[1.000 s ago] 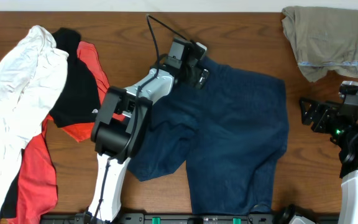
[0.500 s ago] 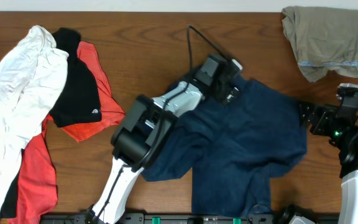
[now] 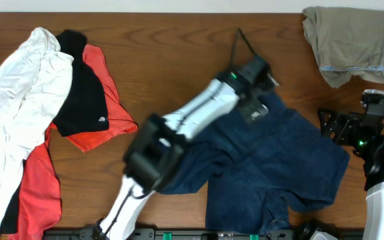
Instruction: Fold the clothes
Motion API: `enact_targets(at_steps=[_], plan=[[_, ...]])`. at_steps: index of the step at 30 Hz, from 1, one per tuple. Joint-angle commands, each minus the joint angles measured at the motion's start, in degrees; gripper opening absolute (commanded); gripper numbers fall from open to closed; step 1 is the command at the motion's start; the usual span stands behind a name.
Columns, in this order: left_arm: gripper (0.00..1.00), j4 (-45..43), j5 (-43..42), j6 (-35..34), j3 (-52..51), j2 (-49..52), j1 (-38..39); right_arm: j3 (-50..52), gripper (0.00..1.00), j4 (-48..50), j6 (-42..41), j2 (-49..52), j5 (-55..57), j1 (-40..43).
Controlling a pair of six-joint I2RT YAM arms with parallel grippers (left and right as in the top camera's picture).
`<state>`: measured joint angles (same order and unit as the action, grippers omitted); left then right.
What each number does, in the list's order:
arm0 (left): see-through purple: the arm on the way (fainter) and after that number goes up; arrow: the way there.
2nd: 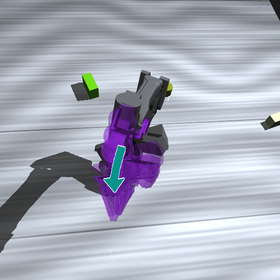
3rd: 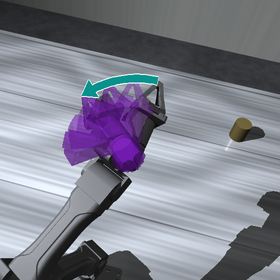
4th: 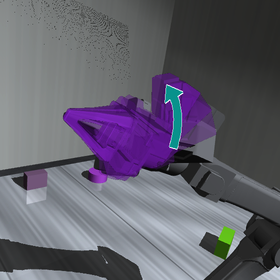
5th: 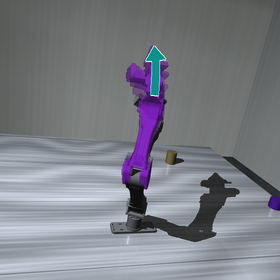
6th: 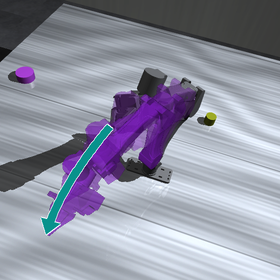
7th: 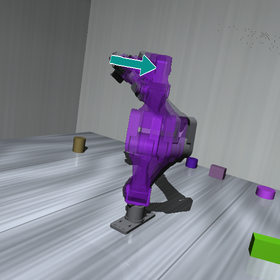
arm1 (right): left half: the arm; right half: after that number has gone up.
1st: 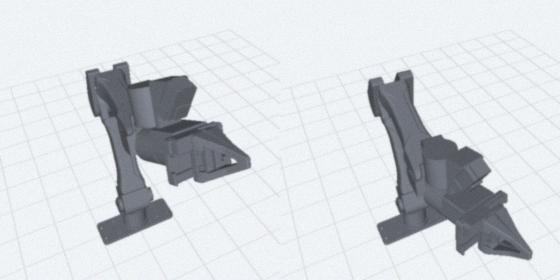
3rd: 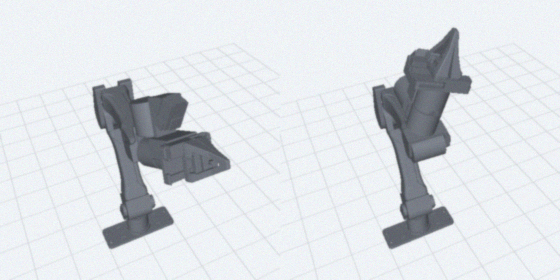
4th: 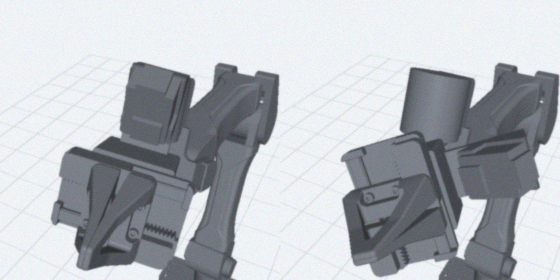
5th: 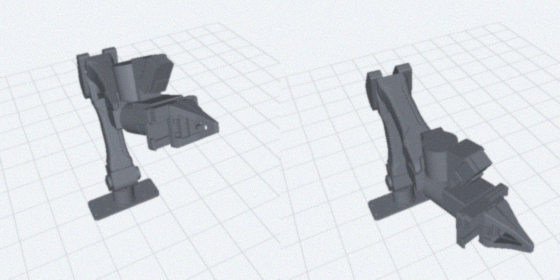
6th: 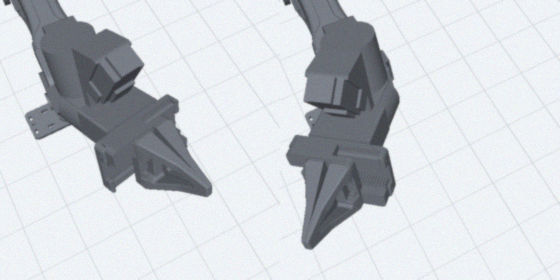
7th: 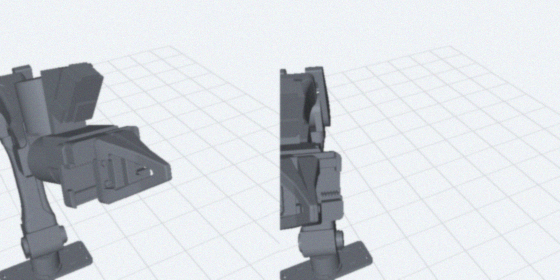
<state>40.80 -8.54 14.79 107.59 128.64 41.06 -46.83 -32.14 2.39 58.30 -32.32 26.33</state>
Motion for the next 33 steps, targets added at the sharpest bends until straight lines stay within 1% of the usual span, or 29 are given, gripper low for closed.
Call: enact_targets(at_steps=[1,4,8,11,15,18,22,25,27,30,33], plan=[[0.98,6.95,3.48,-2.62,2.84,-9.40,-6.29,-0.68,0.87,0.04,1.11,0.11,-0.04,-0.48],[0.98,14.27,3.48,-8.31,2.78,-12.09,-12.07,-0.68,0.87,0.28,1.11,0.11,-0.04,-0.48],[0.98,22.69,3.45,-17.35,0.96,-12.39,-20.70,-0.68,0.88,0.52,1.11,0.11,-0.04,-0.48],[0.98,23.87,3.39,-21.18,-4.72,-12.39,-25.64,-0.68,0.88,0.44,1.11,0.11,-0.04,-0.48],[0.98,20.65,3.45,-22.43,-14.62,-12.39,-29.38,-0.68,0.89,0.48,1.11,0.11,-0.04,-0.48],[0.98,17.25,3.43,-22.62,-21.33,-12.50,-30.56,-0.68,0.88,0.50,1.11,0.11,-0.02,-0.48],[1.00,13.27,3.43,-22.58,-27.58,-13.16,-31.19,-0.68,0.89,0.66,1.11,0.11,0.00,-0.48],[0.97,10.60,3.41,-21.64,-31.19,-15.13,-31.17,-0.68,0.89,0.63,1.11,0.13,-0.02,-0.48],[0.96,10.19,2.60,-19.28,-32.68,-16.46,-31.08,-0.68,0.89,0.66,1.11,0.13,-0.02,-0.48],[0.89,10.27,0.81,-15.23,-34.56,-17.75,-31.02,-0.68,0.88,0.72,1.11,0.13,-0.02,-0.48],[0.88,9.90,-2.97,-8.55,-35.93,-18.78,-31.02,-0.68,0.88,0.85,1.11,0.15,-0.02,-0.48]])
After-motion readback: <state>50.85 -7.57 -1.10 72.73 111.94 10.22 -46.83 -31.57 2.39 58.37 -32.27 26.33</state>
